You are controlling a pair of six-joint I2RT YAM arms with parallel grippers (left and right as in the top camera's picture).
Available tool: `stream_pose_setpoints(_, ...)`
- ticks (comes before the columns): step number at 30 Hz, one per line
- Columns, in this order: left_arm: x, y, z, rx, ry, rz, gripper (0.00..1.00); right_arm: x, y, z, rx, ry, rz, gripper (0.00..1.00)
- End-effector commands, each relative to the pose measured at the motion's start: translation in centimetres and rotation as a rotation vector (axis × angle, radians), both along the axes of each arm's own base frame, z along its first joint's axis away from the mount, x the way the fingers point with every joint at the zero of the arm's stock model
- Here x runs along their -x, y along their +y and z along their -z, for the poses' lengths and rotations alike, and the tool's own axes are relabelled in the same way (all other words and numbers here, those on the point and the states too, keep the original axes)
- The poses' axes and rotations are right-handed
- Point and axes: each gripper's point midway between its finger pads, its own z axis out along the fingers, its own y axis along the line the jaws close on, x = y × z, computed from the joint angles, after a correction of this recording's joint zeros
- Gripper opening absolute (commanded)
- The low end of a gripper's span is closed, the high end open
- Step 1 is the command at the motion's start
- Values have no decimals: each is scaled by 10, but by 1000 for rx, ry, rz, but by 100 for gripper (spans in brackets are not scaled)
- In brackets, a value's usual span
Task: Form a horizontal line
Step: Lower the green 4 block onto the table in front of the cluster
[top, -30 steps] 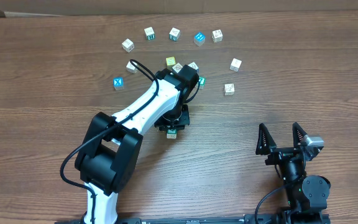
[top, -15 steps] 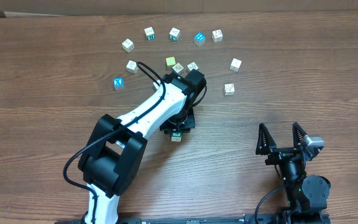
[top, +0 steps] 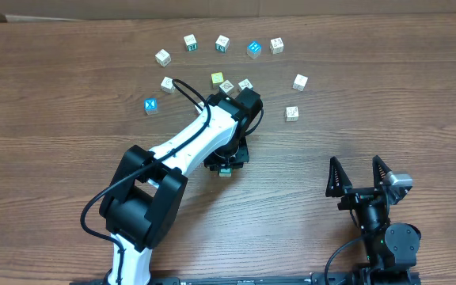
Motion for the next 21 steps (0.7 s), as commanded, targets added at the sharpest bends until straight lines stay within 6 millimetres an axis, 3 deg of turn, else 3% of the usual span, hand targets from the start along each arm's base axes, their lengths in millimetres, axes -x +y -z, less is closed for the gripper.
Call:
stream_pose_setpoints(1, 2, -2, 0, 3, -2, -11, 33, 0, -1, 1, 1, -5, 2, 100)
stream_pose_setpoints(21, 2, -5, 1, 7, -7, -4, 37, 0, -1, 1, 1, -5, 2, 100)
